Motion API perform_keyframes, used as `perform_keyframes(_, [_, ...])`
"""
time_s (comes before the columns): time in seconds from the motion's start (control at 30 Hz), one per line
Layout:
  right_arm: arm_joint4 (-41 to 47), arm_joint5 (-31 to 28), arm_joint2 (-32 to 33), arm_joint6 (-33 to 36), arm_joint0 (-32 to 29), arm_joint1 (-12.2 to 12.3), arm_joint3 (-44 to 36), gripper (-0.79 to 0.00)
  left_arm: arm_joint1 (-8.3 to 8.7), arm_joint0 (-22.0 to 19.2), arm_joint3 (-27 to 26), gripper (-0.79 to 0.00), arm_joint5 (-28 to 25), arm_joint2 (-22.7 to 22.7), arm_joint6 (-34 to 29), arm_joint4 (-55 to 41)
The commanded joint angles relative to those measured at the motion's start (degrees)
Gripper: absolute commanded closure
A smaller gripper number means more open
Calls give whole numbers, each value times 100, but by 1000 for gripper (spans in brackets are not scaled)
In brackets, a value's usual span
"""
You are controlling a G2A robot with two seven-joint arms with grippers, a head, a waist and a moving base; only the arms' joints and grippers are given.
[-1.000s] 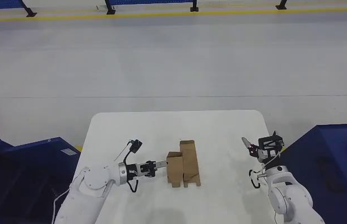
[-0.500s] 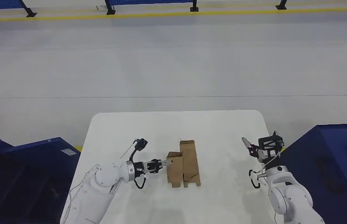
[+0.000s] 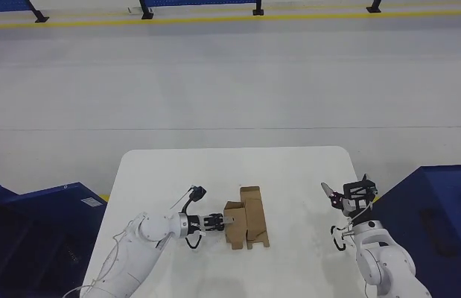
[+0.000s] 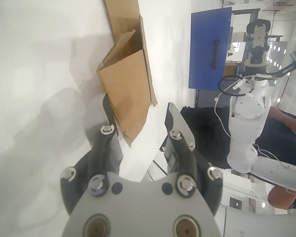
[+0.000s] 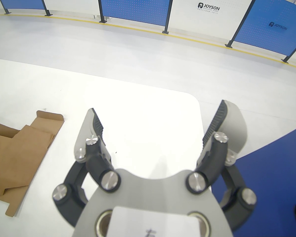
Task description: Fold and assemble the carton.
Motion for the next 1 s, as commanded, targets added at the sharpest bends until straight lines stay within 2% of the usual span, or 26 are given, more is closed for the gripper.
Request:
perform_keyframes(0.0, [0, 0, 0, 0, 0, 0, 0, -785, -28, -68, 156, -385, -32, 80, 50, 0])
perform_keyframes(0.2, [0, 0, 0, 0, 0, 0, 0, -785, -116, -253, 551, -376, -70, 278, 200, -55])
perform_keyframes(0.3, [0, 0, 0, 0, 0, 0, 0, -785, -169, -325, 712, -203, -129, 370, 243, -169])
perform_keyframes(0.33, [0, 0, 0, 0, 0, 0, 0, -785, -187, -344, 763, 0, -159, 395, 236, -235])
perform_keyframes(0.5, [0, 0, 0, 0, 0, 0, 0, -785, -243, -442, 972, 0, -357, 461, 146, -485])
perform_keyframes(0.6, [0, 0, 0, 0, 0, 0, 0, -785, -222, -458, 973, 0, -532, 388, 152, -537])
perform_keyframes(0.67, [440, -357, 110, 280, 77, 8, 1, -785, -181, -375, 818, 0, -678, 280, 26, -705])
perform_keyframes(0.7, [956, -746, 217, 661, 107, 20, 5, -785, -148, -321, 708, 0, -742, 198, -62, -793])
perform_keyframes(0.77, [2297, -1611, 541, 1911, 256, 72, -39, -785, -69, -158, 392, 0, -848, 14, -252, -966])
perform_keyframes(0.83, [3436, -2182, 782, 3102, 428, 132, 11, -785, 21, 70, -26, 0, -914, -198, -418, -1118])
perform_keyframes(0.9, [4853, -2492, 909, 4467, 697, 198, 195, -785, 113, 362, -517, 0, -933, -414, -611, -1314])
perform_keyframes(0.97, [6137, -2425, 954, 5760, 1038, 266, 469, -785, 200, 645, -986, 0, -889, -618, -803, -1451])
